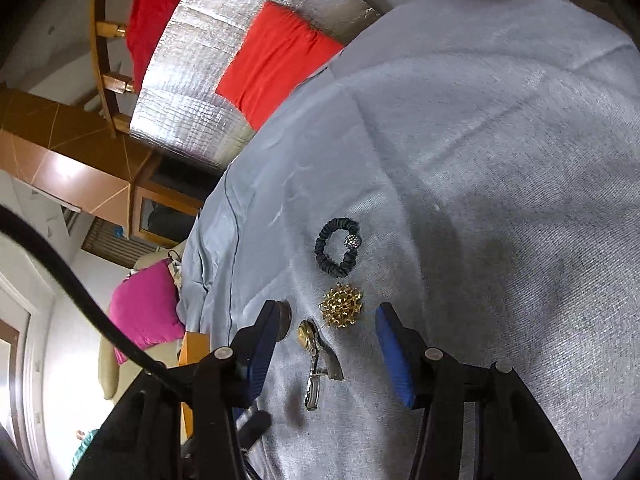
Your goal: Organize jewelry
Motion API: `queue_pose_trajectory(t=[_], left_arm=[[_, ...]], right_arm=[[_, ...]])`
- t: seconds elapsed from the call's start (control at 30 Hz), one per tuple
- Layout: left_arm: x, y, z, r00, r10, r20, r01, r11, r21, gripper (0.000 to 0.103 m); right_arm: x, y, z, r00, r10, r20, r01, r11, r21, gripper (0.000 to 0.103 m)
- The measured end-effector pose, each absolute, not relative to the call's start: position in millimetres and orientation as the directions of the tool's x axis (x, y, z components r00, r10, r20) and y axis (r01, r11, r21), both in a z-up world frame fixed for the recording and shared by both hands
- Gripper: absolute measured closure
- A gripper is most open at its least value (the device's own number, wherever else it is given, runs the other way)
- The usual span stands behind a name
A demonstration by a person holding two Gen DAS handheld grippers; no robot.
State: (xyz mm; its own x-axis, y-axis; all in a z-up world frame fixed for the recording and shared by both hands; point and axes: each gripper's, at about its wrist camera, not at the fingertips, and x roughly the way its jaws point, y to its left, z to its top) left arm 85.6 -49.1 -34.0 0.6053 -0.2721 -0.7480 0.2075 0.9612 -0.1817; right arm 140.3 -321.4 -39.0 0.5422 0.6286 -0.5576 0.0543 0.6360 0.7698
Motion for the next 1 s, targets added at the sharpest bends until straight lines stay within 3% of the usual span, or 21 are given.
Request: queue_pose_trajectory(t=[0.4, 0.43, 0.5, 0.57, 1.0], left_arm=[[107, -67, -58, 0.522, -0.389, -0.759, 0.225, 0.921, -0.318, 0.041], [109, -68, -59, 0.522, -0.396, -0.756, 0.226, 0.918, -0.325, 0.046], [111, -70, -62, 0.514, -0.399, -0.759, 0.232, 0.917, -0.325, 0.079], [114, -71, -65, 0.509, -0.4, -0.762, 0.233, 0.916, -0.326, 0.091], [109, -26, -48, 0.557, -0.392, -0.732, 0.171, 0.917, -0.361, 0.097]], right_arm=[[156, -318, -50, 0.517, 0.658, -0.547, 0.058, 0.611, 0.789, 0.049], [158, -315, -51, 0.514, 0.66, -0.548, 0.057, 0.611, 0.79, 0.049], [161, -309, -53, 0.506, 0.666, -0.548, 0.053, 0.61, 0.79, 0.049], [166, -300, -55, 0.491, 0.67, -0.556, 0.044, 0.618, 0.785, 0.049], [180, -263, -61, 0.466, 0.567, -0.68, 0.003, 0.767, 0.642, 0.049]])
